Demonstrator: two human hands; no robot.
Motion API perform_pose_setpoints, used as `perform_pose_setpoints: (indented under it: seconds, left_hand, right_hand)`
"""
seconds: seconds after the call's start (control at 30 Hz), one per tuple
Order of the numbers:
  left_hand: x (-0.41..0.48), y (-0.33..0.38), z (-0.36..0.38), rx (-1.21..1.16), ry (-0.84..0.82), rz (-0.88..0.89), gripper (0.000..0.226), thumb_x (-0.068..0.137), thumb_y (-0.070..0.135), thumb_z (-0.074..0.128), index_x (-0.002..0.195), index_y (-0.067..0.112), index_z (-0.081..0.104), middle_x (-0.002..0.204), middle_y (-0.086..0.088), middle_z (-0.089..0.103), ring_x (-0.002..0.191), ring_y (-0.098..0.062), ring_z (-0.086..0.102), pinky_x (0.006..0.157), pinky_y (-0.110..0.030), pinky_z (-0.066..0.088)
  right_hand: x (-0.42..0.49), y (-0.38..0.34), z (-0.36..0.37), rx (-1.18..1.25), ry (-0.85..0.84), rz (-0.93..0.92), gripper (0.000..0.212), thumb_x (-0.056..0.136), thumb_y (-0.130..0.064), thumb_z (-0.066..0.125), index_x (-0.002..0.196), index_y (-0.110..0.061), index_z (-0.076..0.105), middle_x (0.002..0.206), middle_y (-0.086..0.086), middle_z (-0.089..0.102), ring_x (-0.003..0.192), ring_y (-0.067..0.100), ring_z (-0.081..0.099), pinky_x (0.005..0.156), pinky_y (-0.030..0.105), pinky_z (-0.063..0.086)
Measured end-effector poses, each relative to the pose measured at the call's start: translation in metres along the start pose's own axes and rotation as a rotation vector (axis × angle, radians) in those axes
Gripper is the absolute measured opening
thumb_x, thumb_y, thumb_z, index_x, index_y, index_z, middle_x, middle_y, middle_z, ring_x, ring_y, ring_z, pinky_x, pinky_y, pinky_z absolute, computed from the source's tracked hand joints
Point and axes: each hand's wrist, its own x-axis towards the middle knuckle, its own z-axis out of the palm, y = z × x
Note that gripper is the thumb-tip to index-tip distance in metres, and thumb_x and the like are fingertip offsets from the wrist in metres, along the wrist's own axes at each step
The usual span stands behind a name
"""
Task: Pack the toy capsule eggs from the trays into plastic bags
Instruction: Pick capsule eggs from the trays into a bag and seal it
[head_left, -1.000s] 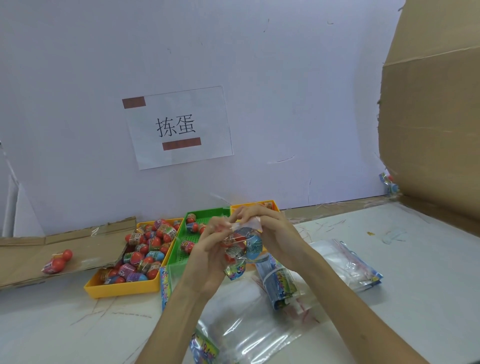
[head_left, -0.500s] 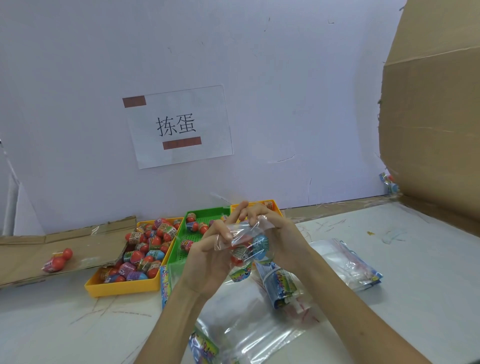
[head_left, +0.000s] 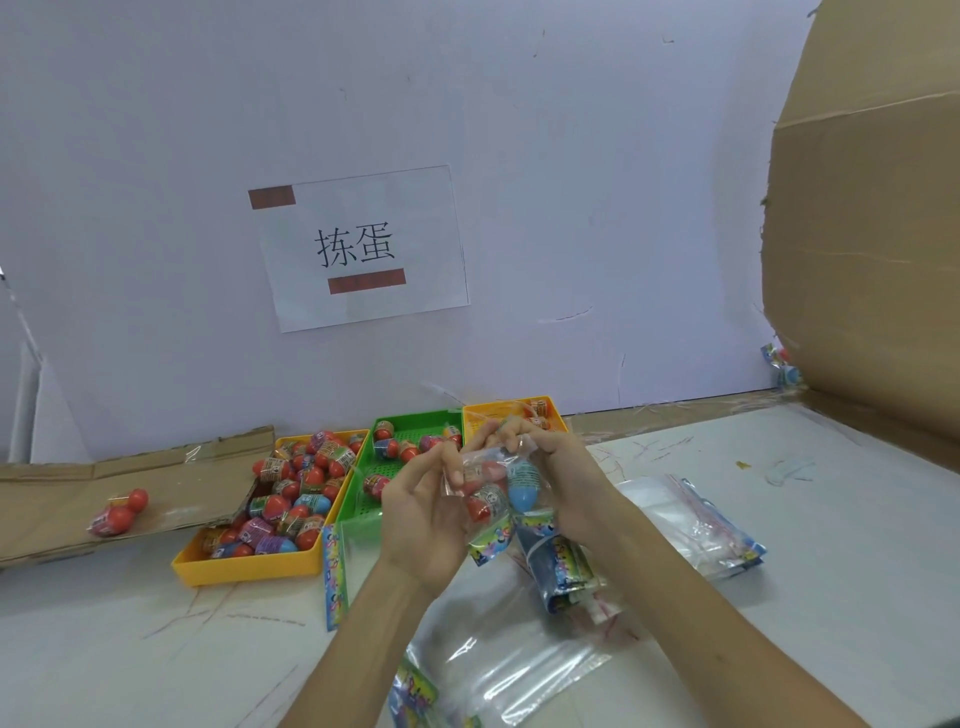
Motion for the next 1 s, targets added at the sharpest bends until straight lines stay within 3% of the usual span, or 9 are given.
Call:
perform_pose_setpoints:
  seconds: [0.07, 0.2, 0.4, 0.47, 0.6, 0.73, 0.8, 0.93, 1.0]
  left_hand:
    - [0.001, -0.001, 0.000, -0.042, -0.006, -0.015, 0.035, 0.090, 0.029, 0.052, 0.059, 0.012, 0.053, 0.142, -0.016, 0.061, 0.123, -0.027, 0.066, 0.075, -0.035, 0.062]
    - [0.001, -0.003, 0.000, -0.096, -0.029, -0.041, 0.036, 0.093, 0.024, 0.047, 0.060, 0.011, 0.055, 0.142, -0.016, 0.061, 0.124, -0.031, 0.065, 0.079, -0.038, 0.062]
    - [-0.001, -0.006, 0.002, -0.144, -0.051, -0.052, 0.038, 0.094, 0.020, 0.038, 0.061, 0.010, 0.054, 0.145, -0.016, 0.059, 0.125, -0.035, 0.063, 0.099, -0.042, 0.045]
    - [-0.001, -0.007, 0.002, -0.156, -0.047, -0.052, 0.037, 0.093, 0.020, 0.039, 0.061, 0.011, 0.054, 0.144, -0.015, 0.059, 0.125, -0.034, 0.063, 0.097, -0.041, 0.048]
    - [-0.001, -0.007, 0.003, -0.164, -0.036, -0.063, 0.031, 0.092, 0.020, 0.042, 0.063, 0.012, 0.052, 0.143, -0.014, 0.061, 0.130, -0.036, 0.059, 0.090, -0.039, 0.056]
    - [-0.003, -0.006, 0.004, -0.154, -0.014, -0.060, 0.031, 0.092, 0.019, 0.041, 0.063, 0.013, 0.053, 0.140, -0.013, 0.063, 0.120, -0.031, 0.067, 0.081, -0.037, 0.060]
    - [-0.003, -0.005, 0.003, -0.152, -0.010, -0.054, 0.031, 0.092, 0.019, 0.040, 0.063, 0.013, 0.052, 0.140, -0.012, 0.063, 0.122, -0.030, 0.066, 0.087, -0.038, 0.057]
    - [-0.002, -0.004, 0.004, -0.146, 0.019, -0.052, 0.030, 0.090, 0.023, 0.047, 0.063, 0.012, 0.055, 0.141, -0.016, 0.062, 0.126, -0.032, 0.063, 0.106, -0.043, 0.033]
    - [-0.003, -0.004, 0.006, -0.115, 0.039, -0.038, 0.033, 0.090, 0.025, 0.050, 0.061, 0.012, 0.056, 0.141, -0.017, 0.062, 0.123, -0.029, 0.065, 0.107, -0.043, 0.031]
  right_hand:
    - [-0.001, 0.001, -0.001, 0.017, 0.028, 0.036, 0.030, 0.082, 0.004, 0.040, 0.063, -0.015, 0.053, 0.076, 0.005, 0.067, 0.065, 0.018, 0.063, 0.061, 0.029, 0.051]
    - [-0.003, -0.001, -0.001, 0.149, 0.014, 0.076, 0.033, 0.084, 0.004, 0.039, 0.061, -0.014, 0.055, 0.071, 0.008, 0.066, 0.060, 0.020, 0.064, 0.058, 0.028, 0.053]
    - [0.003, 0.003, -0.007, 0.398, -0.016, 0.125, 0.032, 0.088, 0.001, 0.036, 0.064, -0.011, 0.055, 0.081, 0.009, 0.053, 0.078, 0.022, 0.057, 0.081, 0.037, 0.046]
    - [0.004, 0.006, -0.008, 0.436, -0.013, 0.124, 0.036, 0.089, 0.000, 0.033, 0.063, -0.010, 0.055, 0.082, 0.009, 0.052, 0.080, 0.021, 0.056, 0.084, 0.037, 0.044]
    - [0.004, 0.009, -0.008, 0.449, -0.002, 0.094, 0.036, 0.087, -0.001, 0.033, 0.063, -0.010, 0.059, 0.072, 0.008, 0.058, 0.068, 0.020, 0.061, 0.073, 0.034, 0.051]
    - [0.001, 0.009, -0.007, 0.391, 0.044, 0.059, 0.031, 0.081, -0.008, 0.038, 0.060, -0.011, 0.061, 0.066, 0.005, 0.057, 0.060, 0.018, 0.058, 0.066, 0.031, 0.047]
    - [0.000, 0.010, -0.008, 0.387, 0.087, 0.062, 0.031, 0.085, -0.015, 0.039, 0.065, -0.010, 0.063, 0.069, 0.007, 0.059, 0.060, 0.019, 0.059, 0.065, 0.031, 0.048]
    - [-0.004, 0.005, -0.003, 0.296, 0.120, 0.133, 0.028, 0.088, -0.036, 0.067, 0.079, -0.010, 0.064, 0.077, 0.010, 0.062, 0.069, 0.024, 0.062, 0.068, 0.034, 0.049]
    - [-0.007, 0.002, 0.002, 0.206, 0.066, 0.151, 0.015, 0.084, -0.025, 0.073, 0.078, -0.011, 0.070, 0.078, 0.009, 0.064, 0.071, 0.023, 0.063, 0.067, 0.032, 0.052]
